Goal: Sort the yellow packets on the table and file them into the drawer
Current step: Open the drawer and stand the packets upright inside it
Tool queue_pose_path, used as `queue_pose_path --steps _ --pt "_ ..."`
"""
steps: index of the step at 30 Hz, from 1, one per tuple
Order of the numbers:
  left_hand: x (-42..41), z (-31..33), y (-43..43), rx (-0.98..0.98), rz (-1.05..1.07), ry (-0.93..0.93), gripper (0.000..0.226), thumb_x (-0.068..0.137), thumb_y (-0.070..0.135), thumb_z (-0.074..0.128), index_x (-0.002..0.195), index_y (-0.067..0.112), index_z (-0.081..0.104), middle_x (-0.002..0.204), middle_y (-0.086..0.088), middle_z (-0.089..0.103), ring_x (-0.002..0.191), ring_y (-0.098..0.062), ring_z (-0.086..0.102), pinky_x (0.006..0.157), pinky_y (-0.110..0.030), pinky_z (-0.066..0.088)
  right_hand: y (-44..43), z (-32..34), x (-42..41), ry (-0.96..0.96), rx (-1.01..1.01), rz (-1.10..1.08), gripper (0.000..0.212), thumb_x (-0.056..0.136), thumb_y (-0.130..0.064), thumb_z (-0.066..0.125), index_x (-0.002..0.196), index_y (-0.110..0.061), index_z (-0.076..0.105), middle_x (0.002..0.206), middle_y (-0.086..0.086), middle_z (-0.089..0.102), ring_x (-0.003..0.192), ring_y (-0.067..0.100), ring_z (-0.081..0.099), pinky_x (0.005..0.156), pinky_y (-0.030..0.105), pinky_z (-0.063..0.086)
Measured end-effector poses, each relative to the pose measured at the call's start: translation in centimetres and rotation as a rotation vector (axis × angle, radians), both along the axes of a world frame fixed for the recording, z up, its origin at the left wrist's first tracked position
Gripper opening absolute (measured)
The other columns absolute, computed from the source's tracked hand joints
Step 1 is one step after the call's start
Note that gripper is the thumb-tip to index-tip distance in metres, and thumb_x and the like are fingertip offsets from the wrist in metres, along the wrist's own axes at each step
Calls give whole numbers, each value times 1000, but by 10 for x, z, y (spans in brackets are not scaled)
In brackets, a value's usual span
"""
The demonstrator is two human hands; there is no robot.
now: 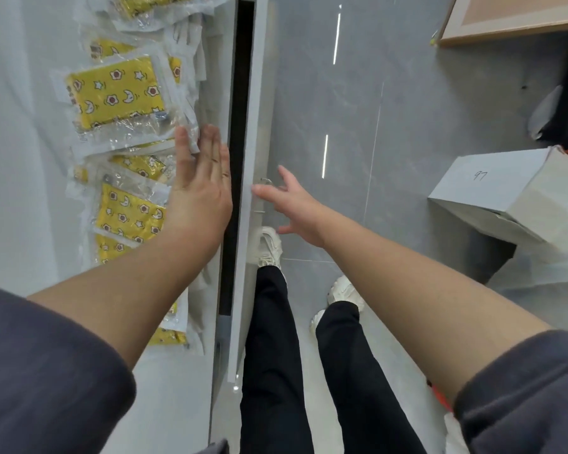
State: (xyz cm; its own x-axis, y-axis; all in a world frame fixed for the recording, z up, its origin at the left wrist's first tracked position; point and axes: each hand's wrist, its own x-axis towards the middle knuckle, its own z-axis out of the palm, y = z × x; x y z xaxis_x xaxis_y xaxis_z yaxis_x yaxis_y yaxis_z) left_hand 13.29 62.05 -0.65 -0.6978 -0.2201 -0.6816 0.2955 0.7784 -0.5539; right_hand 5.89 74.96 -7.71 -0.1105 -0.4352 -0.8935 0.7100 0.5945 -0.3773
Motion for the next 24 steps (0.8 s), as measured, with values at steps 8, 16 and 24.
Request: queue_pose_path --steps 8,16,24 --pt "0 -3 1 -22 0 -2 88 91 30 50 146 -13 -4 154 -37 -1 145 -48 -4 108 -71 -1 -29 -1 45 338 71 171 84 89 -24 62 152 -22 7 139 13 48 117 33 54 89 38 50" --pt "1 2 2 -49 -21 -27 90 89 27 53 148 -11 -4 155 -34 -2 146 -46 -5 111 -70 0 5 -1 35 401 106 221 74 89 -25 58 149 -30 15 131 6 52 100 28 60 77 45 60" --pt "1 5 3 -53 -16 -35 97 86 32 57 147 -12 -4 155 -34 -2 146 -46 -4 110 -71 3 52 1 19 342 101 137 78 83 -21 54 150 -36 19 121 -2 59 96 23 64 70 44 62"
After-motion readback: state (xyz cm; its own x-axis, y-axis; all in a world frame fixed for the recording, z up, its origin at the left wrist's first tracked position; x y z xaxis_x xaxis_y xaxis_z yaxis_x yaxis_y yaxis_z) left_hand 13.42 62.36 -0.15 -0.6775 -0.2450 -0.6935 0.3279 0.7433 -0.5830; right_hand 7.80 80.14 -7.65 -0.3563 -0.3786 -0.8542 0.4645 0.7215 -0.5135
